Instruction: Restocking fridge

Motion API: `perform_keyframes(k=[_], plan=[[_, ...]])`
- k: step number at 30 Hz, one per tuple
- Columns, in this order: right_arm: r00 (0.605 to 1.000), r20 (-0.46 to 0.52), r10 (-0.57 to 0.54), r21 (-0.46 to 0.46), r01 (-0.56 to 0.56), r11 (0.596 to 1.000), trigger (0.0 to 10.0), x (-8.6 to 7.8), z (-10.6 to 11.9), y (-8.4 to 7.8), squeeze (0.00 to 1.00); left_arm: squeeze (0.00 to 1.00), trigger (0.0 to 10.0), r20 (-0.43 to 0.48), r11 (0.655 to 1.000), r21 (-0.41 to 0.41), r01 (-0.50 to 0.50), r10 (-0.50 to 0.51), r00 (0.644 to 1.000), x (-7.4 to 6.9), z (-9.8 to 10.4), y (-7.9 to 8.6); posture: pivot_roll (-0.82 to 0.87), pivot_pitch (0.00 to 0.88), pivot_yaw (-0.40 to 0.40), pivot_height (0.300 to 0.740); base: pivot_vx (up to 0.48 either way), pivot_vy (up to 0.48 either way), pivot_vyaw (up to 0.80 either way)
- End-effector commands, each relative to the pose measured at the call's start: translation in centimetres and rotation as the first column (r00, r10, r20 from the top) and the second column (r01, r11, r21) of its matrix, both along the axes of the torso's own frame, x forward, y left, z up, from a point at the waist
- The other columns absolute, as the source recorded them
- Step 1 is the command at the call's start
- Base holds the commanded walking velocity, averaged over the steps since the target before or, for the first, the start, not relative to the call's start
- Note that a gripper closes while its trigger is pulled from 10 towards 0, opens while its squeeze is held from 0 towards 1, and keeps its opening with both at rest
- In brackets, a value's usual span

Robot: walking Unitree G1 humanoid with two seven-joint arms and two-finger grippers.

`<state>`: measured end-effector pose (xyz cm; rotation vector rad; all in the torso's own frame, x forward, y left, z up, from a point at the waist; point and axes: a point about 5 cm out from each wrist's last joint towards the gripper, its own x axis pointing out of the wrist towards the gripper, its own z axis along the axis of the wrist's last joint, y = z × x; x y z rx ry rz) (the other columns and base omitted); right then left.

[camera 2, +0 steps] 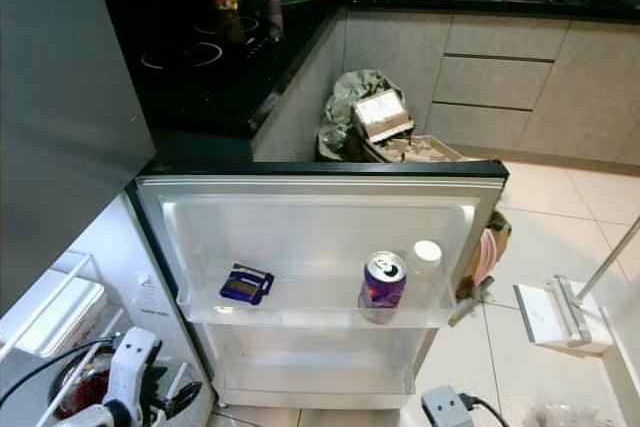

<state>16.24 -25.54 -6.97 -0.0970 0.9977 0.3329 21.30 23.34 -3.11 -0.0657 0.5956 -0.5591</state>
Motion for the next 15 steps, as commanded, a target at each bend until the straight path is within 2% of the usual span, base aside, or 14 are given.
perform_keyframes(k=[1,3,4,5,8,11,15], plan=[[0.999,0.042,0.007,0.025,-0.008,1.000,10.0,0.9,0.8,-0.7,0.00,0.00,10.0,0.029,0.997,-0.067,0.034,-0.032,0.999,-0.1,1.0,1.4,-0.07,0.000,0.008,0.740,0.000,0.000,0.00],[0.997,0.056,0.044,0.032,-0.046,0.998,10.0,1.4,1.4,-1.2,0.00,0.00,10.0,0.053,0.986,-0.131,0.101,-0.095,0.994,-0.2,1.8,1.9,-0.07,0.000,0.004,0.740,0.000,0.000,0.00],[0.997,0.056,0.044,0.032,-0.046,0.998,10.0,1.4,1.4,-1.2,0.00,0.00,10.0,0.053,0.986,-0.131,0.101,-0.095,0.994,-0.2,1.8,1.9,-0.07,0.000,0.004,0.740,0.000,0.000,0.00],[0.992,0.071,0.103,0.044,-0.107,0.993,10.0,2.0,2.3,-1.8,0.00,0.00,10.0,0.095,0.959,-0.167,0.230,-0.217,0.972,-0.1,2.9,2.3,-0.07,0.000,0.000,0.740,0.000,0.000,0.00],[0.992,0.071,0.103,0.044,-0.107,0.993,10.0,2.0,2.3,-1.8,0.00,0.00,10.0,0.095,0.959,-0.167,0.230,-0.217,0.972,-0.1,2.9,2.3,-0.07,0.000,0.000,0.740,0.000,0.000,0.00],[0.976,0.081,0.202,0.063,-0.208,0.976,10.0,2.9,3.5,-2.5,0.00,0.00,10.0,0.178,0.909,-0.163,0.383,-0.354,0.918,0.5,5.1,3.1,-0.07,0.000,-0.008,0.740,0.000,0.000,0.00],[0.958,0.105,0.268,0.086,-0.277,0.957,10.0,4.2,4.8,-2.8,0.00,0.00,10.0,0.263,0.881,-0.103,0.461,-0.423,0.867,0.8,6.6,3.3,-0.06,0.000,-0.010,0.740,0.000,0.000,0.00]])
